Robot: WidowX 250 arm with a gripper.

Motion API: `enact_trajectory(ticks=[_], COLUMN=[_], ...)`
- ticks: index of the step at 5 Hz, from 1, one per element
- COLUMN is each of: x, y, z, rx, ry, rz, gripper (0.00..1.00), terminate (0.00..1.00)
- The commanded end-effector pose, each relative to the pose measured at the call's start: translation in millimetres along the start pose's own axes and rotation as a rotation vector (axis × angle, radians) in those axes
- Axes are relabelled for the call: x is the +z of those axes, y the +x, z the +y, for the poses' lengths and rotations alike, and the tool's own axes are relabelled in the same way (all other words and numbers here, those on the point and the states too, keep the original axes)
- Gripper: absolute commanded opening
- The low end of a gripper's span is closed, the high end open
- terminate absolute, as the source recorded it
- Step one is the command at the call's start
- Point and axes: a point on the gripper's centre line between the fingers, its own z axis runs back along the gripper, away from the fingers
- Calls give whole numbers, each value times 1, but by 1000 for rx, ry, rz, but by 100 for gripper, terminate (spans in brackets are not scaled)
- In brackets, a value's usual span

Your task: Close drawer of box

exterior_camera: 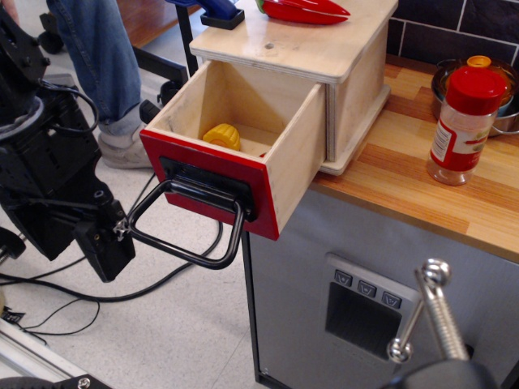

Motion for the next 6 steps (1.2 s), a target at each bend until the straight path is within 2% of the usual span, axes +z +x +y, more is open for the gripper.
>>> enact_trajectory(ticks=[1, 3, 5, 6], x=[0, -6, -2, -4], y=[0, 44, 80, 93], z=[0, -2, 0, 1], rx=[0, 73, 93, 89], ry=[0, -7, 4, 35], rz=[0, 19, -56, -108], gripper=[100, 100, 100, 100], terminate=[0, 0, 0, 0])
